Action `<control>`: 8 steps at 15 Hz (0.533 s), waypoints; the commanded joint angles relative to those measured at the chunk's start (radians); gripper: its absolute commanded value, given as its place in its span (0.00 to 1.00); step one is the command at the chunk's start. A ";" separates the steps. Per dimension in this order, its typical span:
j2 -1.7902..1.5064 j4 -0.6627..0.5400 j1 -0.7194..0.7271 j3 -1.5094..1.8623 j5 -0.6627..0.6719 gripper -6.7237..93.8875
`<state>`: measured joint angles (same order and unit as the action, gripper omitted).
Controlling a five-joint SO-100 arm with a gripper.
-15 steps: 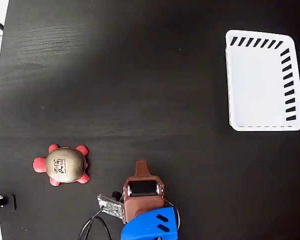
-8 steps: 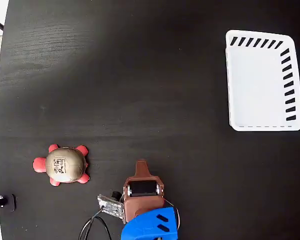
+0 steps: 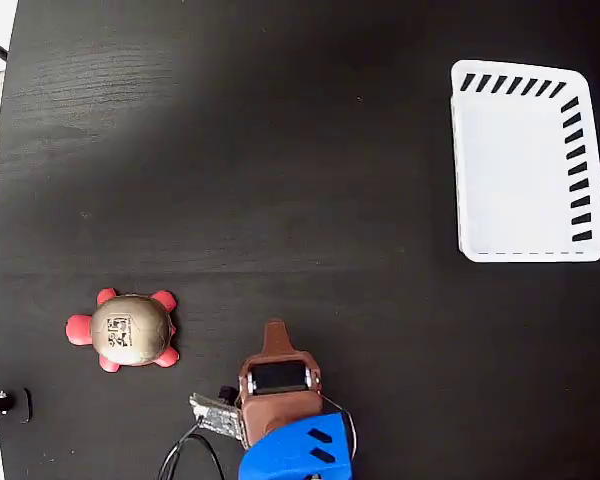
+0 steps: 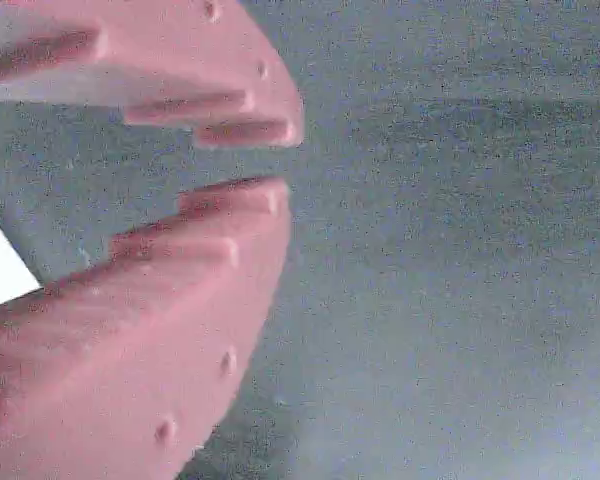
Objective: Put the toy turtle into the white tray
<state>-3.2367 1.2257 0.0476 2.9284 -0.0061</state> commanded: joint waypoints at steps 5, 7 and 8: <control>0.607 -0.002 0.146 -0.488 -0.256 0.07; 0.792 0.187 0.262 -0.723 -0.380 0.07; 0.885 0.267 0.313 -0.834 -0.425 0.07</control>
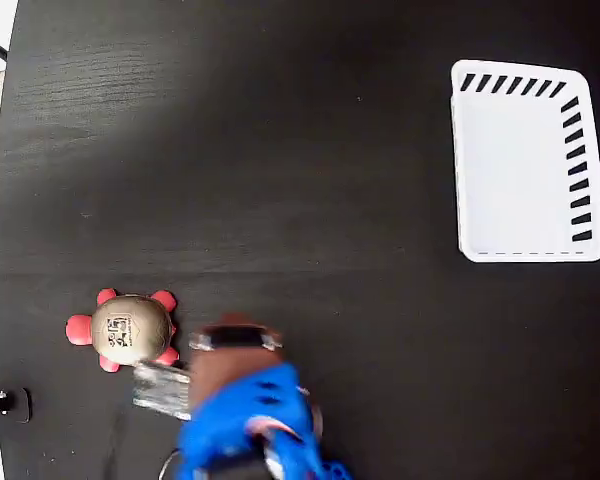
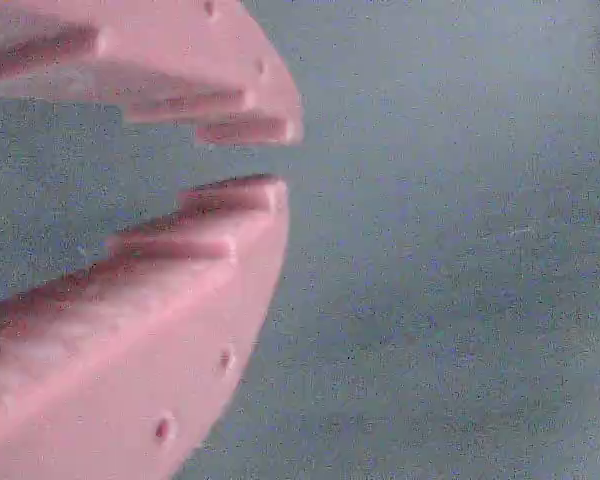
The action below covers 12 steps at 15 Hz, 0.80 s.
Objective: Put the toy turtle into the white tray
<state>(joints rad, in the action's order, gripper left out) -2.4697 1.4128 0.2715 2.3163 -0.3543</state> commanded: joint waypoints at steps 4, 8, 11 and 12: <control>0.341 0.209 0.273 -0.453 -0.179 0.07; 0.503 0.242 0.402 -0.581 -0.265 0.07; 0.641 0.281 0.411 -0.672 -0.259 0.07; 0.676 0.287 0.411 -0.684 -0.245 0.07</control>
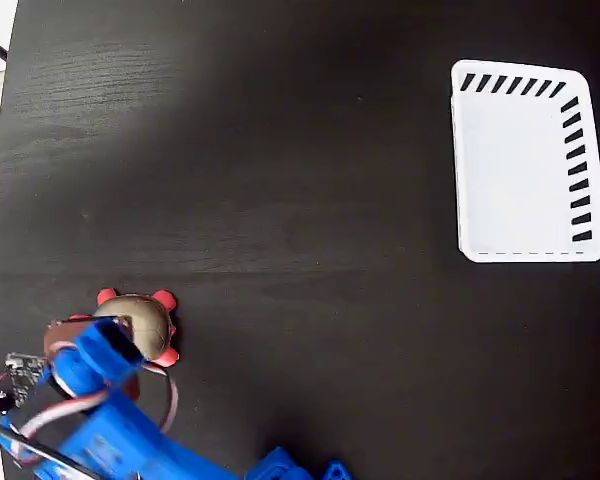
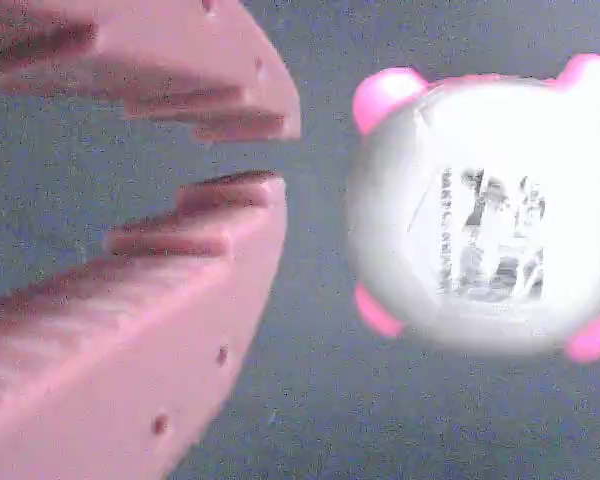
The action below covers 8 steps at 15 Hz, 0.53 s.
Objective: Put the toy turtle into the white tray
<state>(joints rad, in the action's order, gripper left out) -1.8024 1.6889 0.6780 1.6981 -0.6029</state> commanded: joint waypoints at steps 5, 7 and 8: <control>0.054 0.011 0.014 -0.083 0.071 0.07; 0.064 0.011 0.026 -0.087 0.097 0.07; 0.063 0.009 0.040 -0.083 0.112 0.07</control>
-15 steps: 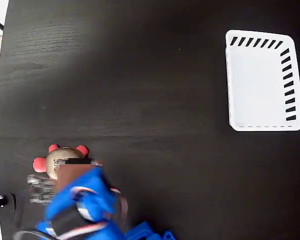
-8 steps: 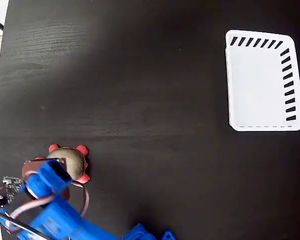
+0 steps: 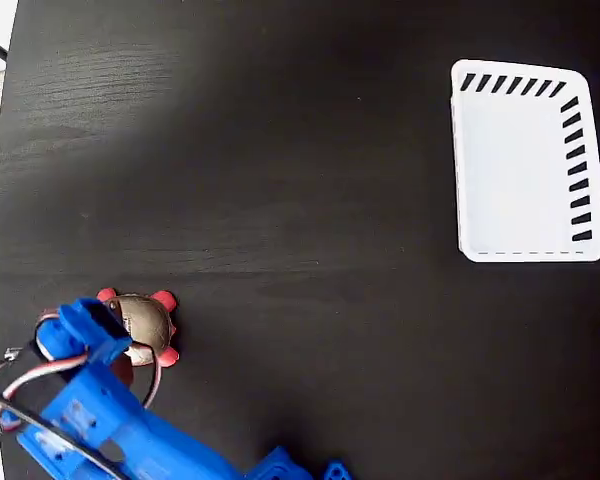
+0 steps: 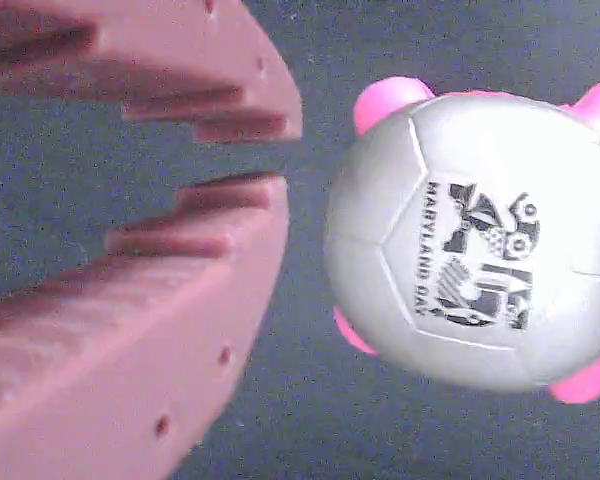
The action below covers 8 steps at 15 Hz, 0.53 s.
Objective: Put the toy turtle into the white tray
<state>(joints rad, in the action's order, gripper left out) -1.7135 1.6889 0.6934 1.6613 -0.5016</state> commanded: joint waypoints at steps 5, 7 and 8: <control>0.008 0.006 0.060 -0.054 -0.017 0.08; 0.008 0.009 0.066 -0.052 -0.020 0.14; 0.012 0.011 0.071 -0.052 -0.017 0.21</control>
<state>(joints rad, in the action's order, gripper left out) -1.6751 1.6889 0.7470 1.6613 -0.4985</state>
